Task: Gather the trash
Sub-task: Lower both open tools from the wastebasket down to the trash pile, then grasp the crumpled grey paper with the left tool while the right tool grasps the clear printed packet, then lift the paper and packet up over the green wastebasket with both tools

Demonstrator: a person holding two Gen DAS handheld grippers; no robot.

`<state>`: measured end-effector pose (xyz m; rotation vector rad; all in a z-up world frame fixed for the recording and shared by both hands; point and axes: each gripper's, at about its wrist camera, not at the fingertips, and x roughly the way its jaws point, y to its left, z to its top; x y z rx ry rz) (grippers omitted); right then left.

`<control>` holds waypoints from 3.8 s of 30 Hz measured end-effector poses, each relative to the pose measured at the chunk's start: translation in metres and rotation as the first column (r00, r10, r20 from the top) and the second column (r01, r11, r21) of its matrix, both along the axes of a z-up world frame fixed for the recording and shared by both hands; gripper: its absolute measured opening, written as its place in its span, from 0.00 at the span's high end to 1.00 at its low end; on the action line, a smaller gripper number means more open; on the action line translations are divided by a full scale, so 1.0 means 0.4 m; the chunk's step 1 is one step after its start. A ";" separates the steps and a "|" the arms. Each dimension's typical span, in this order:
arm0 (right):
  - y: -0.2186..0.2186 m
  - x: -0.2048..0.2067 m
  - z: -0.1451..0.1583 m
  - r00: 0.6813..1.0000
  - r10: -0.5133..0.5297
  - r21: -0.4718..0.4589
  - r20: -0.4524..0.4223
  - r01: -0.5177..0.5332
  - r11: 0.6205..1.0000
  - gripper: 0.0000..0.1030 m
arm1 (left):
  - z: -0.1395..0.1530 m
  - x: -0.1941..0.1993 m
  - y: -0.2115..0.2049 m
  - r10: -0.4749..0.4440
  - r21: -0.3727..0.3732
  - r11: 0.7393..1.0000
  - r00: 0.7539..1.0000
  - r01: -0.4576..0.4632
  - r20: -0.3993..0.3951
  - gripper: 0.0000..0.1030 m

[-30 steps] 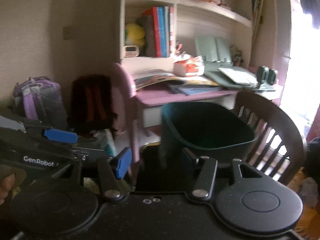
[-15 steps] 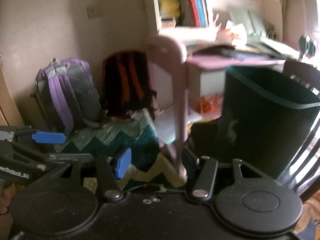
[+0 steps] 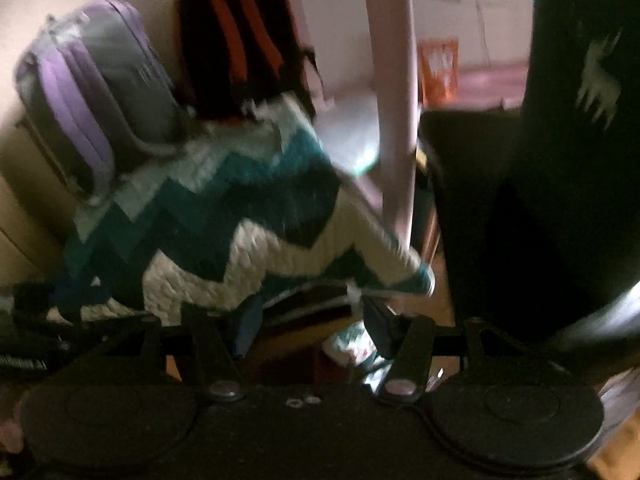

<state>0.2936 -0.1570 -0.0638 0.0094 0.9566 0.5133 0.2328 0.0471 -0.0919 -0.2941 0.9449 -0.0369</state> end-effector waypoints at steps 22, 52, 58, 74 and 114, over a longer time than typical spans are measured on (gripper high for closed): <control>0.149 0.216 -0.639 0.869 -0.081 -0.277 -0.489 -0.066 0.959 0.46 | -0.797 0.020 -0.081 -0.084 -0.053 0.996 0.762 0.065 -0.643 0.02; 0.159 0.303 -1.082 0.773 -0.185 -0.345 -0.606 -0.047 0.938 0.50 | -1.199 0.011 -0.213 -0.224 -0.147 0.974 0.631 0.172 -0.743 0.39; 0.169 0.294 -1.097 0.777 -0.174 -0.353 -0.606 -0.067 0.933 0.83 | -1.213 0.014 -0.210 -0.231 -0.159 0.973 0.629 0.169 -0.743 0.68; 0.151 0.266 -0.878 0.810 -0.151 -0.357 -0.567 -0.075 0.931 1.00 | -1.027 0.055 -0.102 -0.064 -0.091 0.996 0.760 0.007 -0.647 0.79; -0.160 -0.223 0.226 0.995 0.026 0.144 0.095 -0.039 0.989 1.00 | 0.232 -0.144 -0.214 0.036 -0.010 0.999 0.988 -0.035 0.147 0.79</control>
